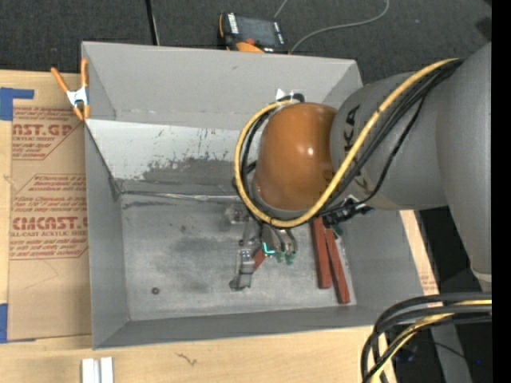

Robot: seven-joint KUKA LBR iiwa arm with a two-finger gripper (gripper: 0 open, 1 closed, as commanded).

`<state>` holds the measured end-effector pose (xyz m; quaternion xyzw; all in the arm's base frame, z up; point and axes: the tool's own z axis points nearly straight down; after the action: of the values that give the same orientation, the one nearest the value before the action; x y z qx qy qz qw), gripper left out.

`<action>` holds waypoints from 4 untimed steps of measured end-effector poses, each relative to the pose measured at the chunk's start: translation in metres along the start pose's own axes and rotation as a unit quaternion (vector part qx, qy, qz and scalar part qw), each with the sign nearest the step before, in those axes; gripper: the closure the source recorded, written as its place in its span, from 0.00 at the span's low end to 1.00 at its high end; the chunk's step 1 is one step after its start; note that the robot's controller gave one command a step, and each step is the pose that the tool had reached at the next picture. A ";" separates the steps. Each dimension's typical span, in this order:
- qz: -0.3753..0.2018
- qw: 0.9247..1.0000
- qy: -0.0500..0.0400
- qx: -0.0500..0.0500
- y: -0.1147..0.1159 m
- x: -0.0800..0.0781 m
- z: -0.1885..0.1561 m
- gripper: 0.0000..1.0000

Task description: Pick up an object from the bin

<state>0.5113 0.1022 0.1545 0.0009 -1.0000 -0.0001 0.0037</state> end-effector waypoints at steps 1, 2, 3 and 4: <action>-0.033 0.999 -0.002 0.001 -0.073 -0.025 0.089 0.00; -0.042 0.999 -0.006 0.000 -0.072 -0.034 0.053 0.00; -0.045 0.999 -0.003 0.000 -0.071 -0.021 0.055 0.00; -0.057 0.998 -0.003 0.000 -0.085 -0.022 0.087 0.00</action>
Offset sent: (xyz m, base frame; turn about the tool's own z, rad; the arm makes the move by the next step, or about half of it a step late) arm 0.0253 -0.0696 -0.0845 -0.0704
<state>0.5330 0.0173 0.0677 0.0575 -0.9983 -0.0001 0.0012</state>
